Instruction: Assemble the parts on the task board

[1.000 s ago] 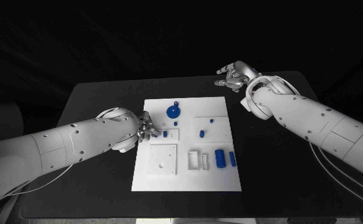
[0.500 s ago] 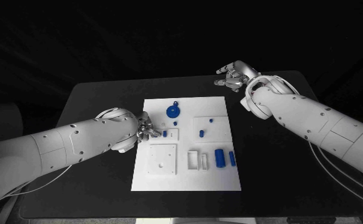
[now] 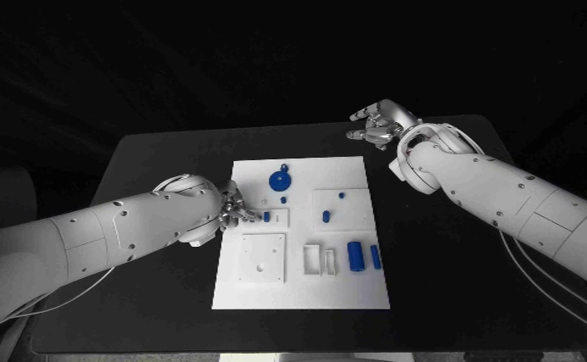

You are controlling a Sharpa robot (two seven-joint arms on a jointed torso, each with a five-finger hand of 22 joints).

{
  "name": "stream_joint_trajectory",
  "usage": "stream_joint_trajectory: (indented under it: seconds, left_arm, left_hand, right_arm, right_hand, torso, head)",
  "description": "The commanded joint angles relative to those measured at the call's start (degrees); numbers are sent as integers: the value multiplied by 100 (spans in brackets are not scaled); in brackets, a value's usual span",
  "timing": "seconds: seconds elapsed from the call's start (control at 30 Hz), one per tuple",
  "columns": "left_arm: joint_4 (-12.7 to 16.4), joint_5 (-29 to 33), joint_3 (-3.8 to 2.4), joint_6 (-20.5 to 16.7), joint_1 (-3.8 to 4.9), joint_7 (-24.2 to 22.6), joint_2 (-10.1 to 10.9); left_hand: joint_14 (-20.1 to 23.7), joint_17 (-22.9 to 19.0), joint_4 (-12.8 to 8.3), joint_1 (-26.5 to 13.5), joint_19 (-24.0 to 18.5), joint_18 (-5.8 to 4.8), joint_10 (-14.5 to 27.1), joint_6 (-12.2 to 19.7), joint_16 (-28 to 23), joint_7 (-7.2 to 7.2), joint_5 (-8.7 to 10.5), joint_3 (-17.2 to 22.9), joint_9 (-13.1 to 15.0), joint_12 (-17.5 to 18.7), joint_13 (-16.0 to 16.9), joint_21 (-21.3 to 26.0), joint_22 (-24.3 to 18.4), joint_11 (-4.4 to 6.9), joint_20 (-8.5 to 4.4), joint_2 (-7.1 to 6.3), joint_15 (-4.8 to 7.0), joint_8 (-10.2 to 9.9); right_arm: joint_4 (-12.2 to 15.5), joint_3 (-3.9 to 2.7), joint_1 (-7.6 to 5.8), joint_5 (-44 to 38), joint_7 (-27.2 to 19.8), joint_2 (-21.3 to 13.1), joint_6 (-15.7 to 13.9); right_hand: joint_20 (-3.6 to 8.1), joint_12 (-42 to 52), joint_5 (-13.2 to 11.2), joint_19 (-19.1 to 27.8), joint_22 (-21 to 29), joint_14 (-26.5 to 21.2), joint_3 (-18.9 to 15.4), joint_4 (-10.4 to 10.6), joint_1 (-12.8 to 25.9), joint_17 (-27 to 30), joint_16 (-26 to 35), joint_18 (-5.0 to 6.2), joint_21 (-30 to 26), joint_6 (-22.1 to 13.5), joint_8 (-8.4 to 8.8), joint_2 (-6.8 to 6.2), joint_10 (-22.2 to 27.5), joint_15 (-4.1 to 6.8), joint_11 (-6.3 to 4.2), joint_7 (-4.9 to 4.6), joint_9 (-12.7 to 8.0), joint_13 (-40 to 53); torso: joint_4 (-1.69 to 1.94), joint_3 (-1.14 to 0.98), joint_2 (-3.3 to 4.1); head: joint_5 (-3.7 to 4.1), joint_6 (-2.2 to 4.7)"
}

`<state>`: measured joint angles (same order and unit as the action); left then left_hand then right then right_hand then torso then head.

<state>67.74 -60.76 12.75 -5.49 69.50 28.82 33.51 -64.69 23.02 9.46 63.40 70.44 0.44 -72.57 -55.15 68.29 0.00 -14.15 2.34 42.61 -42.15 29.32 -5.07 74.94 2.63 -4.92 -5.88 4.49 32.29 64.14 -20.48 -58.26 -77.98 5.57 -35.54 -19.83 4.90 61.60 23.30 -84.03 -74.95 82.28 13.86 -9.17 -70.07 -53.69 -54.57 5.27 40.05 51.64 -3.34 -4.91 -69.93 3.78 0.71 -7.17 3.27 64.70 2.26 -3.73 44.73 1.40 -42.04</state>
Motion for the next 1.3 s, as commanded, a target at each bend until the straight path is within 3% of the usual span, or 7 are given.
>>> stream_joint_trajectory:
  seconds: [0.03, 0.5, 0.8, 0.9, 1.03, 1.2, 1.3]
  left_arm:
    - [-13, -45, 6, -114, -14, 118, 6]
    - [122, 253, -208, -280, -10, -39, 164]
    - [436, 747, -567, -655, 29, -1154, 371]
    - [512, 799, -618, -984, 61, -1766, 379]
    - [501, 704, -642, -1280, 80, -2405, 296]
    - [403, 281, -604, -1468, 84, -2861, 144]
    - [308, -47, -544, -1571, 82, -3067, 36]
  left_hand:
    - [23, -6, 151, -69, 31, -44, 35, 3, -6, 40, 71, -1, 6, -22, -2, 28, 93, -2, -1, -247, -39, 26]
    - [103, -55, 722, -288, -12, -44, 148, 112, -10, 105, 358, -721, -111, -55, -21, 74, 81, -55, 31, -524, -78, -73]
    - [642, -382, 677, -121, -526, -44, 702, 397, -346, 391, 320, -607, -1593, 271, -266, 140, -459, -329, 267, -314, -344, -559]
    - [696, -586, -267, 613, -585, -4, 791, 406, -553, 542, -201, -681, -2601, 629, -529, 133, -933, -416, 347, 217, -426, -983]
    - [816, -655, -932, 1113, -712, 8, 703, 83, -613, 630, -215, -820, -3433, 1577, -1626, 126, -1203, -529, 418, 560, -505, -1633]
    - [757, -725, -1287, 1619, -716, 101, 473, -575, -643, 654, -156, -761, -3854, 2935, -2614, 92, -1199, -639, 454, 673, -554, -2711]
    - [562, -728, -1722, 2002, -640, 182, 297, -597, -622, 664, 87, -298, -3868, 3438, -2587, -144, -765, -647, 371, 700, -479, -2857]
  right_arm:
    - [-1, -2, 8, 24, -41, 0, 43]
    - [-8, -2, 16, 34, -43, -5, 47]
    - [-23, -2, 18, 47, -45, -17, 42]
    - [-33, -2, 19, 55, -48, -13, 44]
    - [-45, -2, 19, 64, -53, -2, 51]
    - [-51, -2, 19, 72, -58, 13, 63]
    - [-44, -2, 19, 75, -60, 21, 70]
  right_hand:
    - [-1, -30, 32, -311, -331, 23, 13, 24, 72, 4, 18, 92, -37, -1, 2, -7, -9, 6, -25, 1, 8, -3]
    - [0, -33, 40, -312, -327, 23, 8, 32, 78, 9, 22, 93, -41, -5, 3, -3, -6, 6, -26, 2, 7, -6]
    - [-1, -38, 49, -311, -324, 22, 1, 48, 89, 14, 27, 93, -45, -8, 3, 1, -2, 5, -26, 1, 7, -11]
    - [-1, -41, 57, -311, -323, 23, 3, 56, 96, 13, 26, 93, -47, -11, 4, 7, 0, 6, -26, 2, 7, -13]
    - [-1, -44, 66, -311, -321, 23, 5, 68, 104, 17, 30, 92, -49, 1, 2, 7, 2, 5, -27, 3, 8, -16]
    - [-1, -44, 66, -311, -321, 23, 5, 68, 104, 17, 30, 92, -49, 1, 2, 7, 2, 5, -27, 3, 8, -16]
    - [-1, -39, 75, -312, -322, 23, 10, 80, 109, 18, 30, 88, -44, -4, 3, 9, -2, 5, -27, 2, 7, -13]
  torso:
    - [-3, 0, 5]
    - [2, -3, -4]
    - [3, -7, -3]
    - [2, -7, -3]
    - [-8, -8, 2]
    - [-7, -4, 7]
    - [0, -3, 5]
  head:
    - [12, -7]
    - [24, -6]
    - [52, 33]
    - [50, 49]
    - [42, 68]
    - [52, 91]
    - [63, 94]
